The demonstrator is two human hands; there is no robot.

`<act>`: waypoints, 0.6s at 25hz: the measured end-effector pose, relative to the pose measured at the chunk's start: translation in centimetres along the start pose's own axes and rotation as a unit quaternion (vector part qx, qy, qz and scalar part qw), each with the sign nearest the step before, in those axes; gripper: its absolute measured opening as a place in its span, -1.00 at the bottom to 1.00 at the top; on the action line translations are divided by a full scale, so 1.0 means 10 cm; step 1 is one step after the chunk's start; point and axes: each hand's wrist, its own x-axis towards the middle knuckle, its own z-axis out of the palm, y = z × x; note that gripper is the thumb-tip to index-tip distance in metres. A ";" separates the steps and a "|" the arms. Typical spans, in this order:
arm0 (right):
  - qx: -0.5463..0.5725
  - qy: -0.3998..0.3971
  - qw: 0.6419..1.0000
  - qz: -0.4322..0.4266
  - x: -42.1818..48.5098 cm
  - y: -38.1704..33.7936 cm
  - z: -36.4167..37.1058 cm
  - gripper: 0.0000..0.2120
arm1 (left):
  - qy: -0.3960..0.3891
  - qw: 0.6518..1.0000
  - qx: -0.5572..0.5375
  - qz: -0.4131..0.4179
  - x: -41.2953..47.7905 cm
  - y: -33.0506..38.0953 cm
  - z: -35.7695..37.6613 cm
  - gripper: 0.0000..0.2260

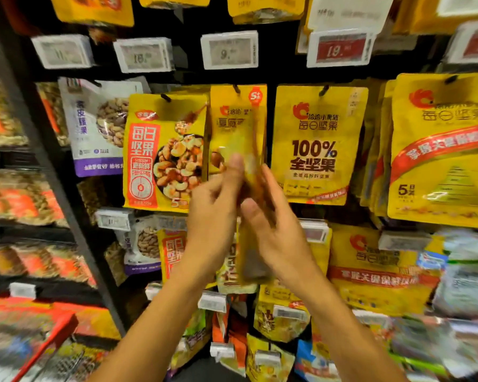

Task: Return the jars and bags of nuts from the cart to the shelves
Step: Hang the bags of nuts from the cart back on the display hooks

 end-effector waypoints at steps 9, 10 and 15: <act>0.184 0.139 0.964 0.136 -0.36 -0.34 -0.06 -0.57 | 0.098 0.994 -0.038 -0.019 -0.32 0.21 -0.97 -0.69; 0.179 0.136 0.965 0.135 -0.39 -0.37 -0.04 -0.52 | 0.084 0.996 0.000 -0.009 -0.33 0.23 -1.01 -0.76; 0.186 0.165 0.959 0.136 -0.41 -0.37 -0.07 -0.63 | -0.003 1.000 0.013 -0.028 -0.25 0.26 -0.97 -0.72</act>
